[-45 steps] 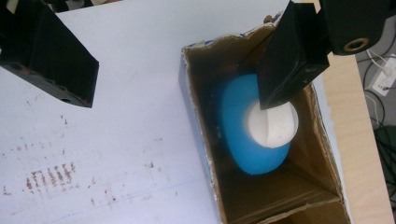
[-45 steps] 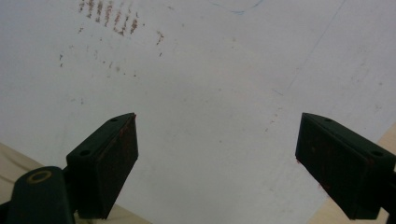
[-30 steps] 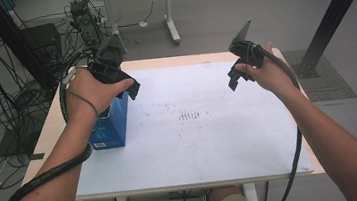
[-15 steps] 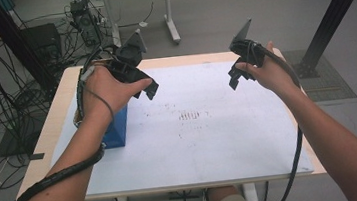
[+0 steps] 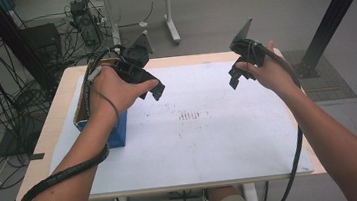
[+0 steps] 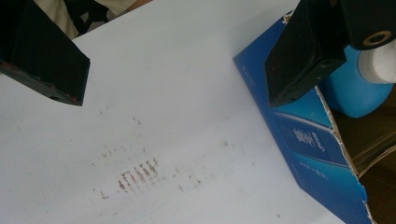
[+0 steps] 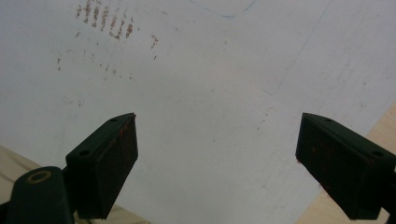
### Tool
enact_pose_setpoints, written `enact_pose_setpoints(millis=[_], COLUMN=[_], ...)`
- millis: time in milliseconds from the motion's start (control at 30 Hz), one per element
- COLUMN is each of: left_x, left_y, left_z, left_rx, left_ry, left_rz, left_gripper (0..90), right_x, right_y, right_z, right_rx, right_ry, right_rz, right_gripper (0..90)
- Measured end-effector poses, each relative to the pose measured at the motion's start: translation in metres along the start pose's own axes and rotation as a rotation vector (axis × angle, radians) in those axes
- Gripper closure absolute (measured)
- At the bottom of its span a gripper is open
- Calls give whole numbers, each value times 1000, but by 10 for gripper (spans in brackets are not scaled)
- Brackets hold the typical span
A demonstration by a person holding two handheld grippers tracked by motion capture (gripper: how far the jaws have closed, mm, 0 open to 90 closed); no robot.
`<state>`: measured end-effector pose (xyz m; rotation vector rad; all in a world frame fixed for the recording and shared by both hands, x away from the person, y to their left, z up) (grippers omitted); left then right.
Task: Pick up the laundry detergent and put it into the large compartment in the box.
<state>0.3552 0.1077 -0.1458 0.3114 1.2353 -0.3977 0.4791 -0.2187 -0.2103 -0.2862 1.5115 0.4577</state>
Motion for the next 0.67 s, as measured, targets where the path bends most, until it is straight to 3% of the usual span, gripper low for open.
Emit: enact_pose_setpoints(millis=[667], left_x=[-1], left_y=[4], left_z=[-4], left_rx=[-16], left_ry=[-13], left_rz=[-7], left_gripper=[71], right_x=[1], right_y=[4], right_z=[0], right_rx=[-12], right_ry=[3], right_rz=[1], right_gripper=[125])
Point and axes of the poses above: each handheld gripper's, and its own axes: x roughly forward along the jaws, z roughly out of its top, y roughly to its left, the point moved 8 cm from there along x, roughly forward along the jaws
